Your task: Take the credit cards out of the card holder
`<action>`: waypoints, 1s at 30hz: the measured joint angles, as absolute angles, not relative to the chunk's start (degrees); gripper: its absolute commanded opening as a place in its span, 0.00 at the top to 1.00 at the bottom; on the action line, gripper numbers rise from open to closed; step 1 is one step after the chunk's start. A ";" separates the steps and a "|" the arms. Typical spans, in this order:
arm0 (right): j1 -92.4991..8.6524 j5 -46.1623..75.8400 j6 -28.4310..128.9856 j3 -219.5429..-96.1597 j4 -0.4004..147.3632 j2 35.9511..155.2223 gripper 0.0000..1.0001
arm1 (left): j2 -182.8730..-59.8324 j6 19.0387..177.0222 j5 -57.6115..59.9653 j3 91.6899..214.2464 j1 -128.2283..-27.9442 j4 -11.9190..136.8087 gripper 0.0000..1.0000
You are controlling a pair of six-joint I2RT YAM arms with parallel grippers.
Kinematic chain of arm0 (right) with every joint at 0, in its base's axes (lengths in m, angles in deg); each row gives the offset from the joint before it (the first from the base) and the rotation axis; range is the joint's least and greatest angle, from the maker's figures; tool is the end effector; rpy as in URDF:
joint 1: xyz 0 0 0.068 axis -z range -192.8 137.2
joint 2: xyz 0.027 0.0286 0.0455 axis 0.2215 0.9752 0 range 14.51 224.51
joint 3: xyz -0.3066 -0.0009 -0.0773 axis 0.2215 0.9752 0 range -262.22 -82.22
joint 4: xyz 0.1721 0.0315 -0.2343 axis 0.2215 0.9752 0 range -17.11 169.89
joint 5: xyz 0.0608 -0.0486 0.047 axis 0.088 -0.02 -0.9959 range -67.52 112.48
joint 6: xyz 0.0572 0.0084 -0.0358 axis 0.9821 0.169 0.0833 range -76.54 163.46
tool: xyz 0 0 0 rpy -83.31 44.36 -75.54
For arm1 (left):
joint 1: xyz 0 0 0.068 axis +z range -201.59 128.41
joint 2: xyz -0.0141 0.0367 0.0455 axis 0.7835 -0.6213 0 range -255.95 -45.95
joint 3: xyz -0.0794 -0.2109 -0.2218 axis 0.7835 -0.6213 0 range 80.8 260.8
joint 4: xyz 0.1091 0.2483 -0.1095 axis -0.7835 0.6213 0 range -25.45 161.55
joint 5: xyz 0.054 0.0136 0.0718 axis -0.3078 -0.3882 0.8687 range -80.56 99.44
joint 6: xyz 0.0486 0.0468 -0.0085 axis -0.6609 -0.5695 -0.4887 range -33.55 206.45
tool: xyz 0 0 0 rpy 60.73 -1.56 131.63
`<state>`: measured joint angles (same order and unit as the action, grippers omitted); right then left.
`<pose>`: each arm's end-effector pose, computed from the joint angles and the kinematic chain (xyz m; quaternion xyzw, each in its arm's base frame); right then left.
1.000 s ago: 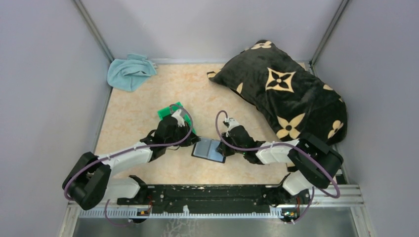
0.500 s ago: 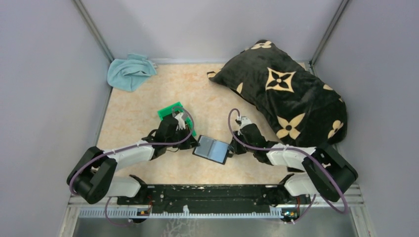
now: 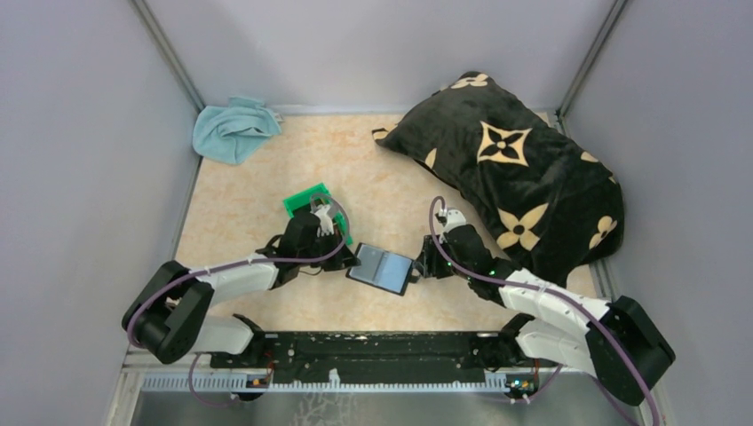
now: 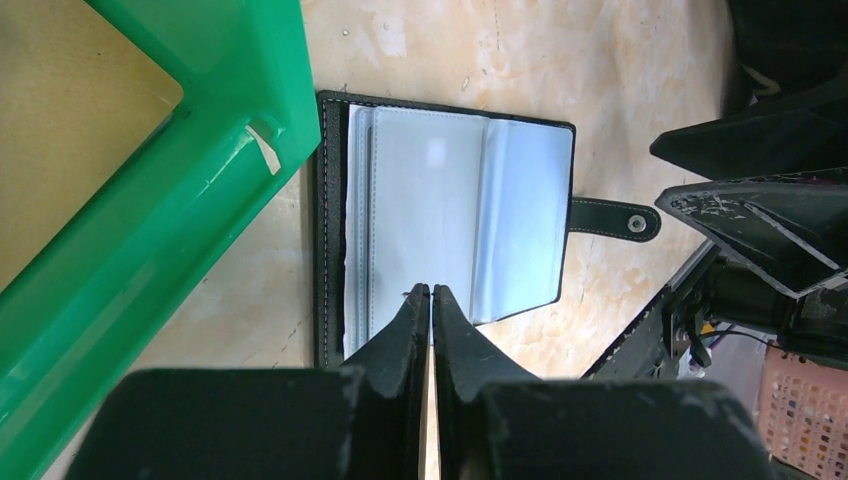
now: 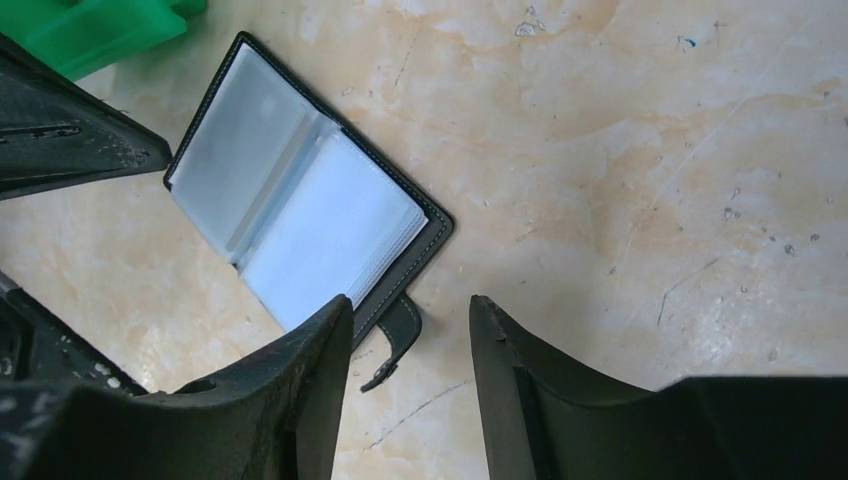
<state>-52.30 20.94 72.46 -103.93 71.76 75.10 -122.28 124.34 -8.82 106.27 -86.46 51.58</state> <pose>0.1719 0.1436 0.1759 -0.0881 0.8934 0.2578 0.3571 0.2103 -0.1675 0.1584 0.0463 0.8885 -0.3720 0.2645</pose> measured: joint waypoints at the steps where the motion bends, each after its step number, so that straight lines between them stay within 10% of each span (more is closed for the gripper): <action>1: -52.30 20.87 72.78 -103.49 71.83 73.77 0.54 | -122.37 124.36 -9.04 106.16 -86.46 51.47 0.92; 11: -55.45 21.18 74.71 -101.29 72.96 72.55 0.57 | -121.15 124.36 -9.54 105.27 -86.46 50.90 0.92; 20: -57.75 23.10 76.28 -101.29 72.68 74.93 0.99 | -118.70 124.36 -9.44 103.69 -86.46 50.94 0.92; 30: -56.59 26.12 76.39 -101.94 73.42 75.69 1.00 | -119.83 124.36 -9.54 103.63 -86.46 51.03 0.92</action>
<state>-56.59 26.12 76.39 -101.94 73.42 75.69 -119.83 124.36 -9.54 103.63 -86.46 51.03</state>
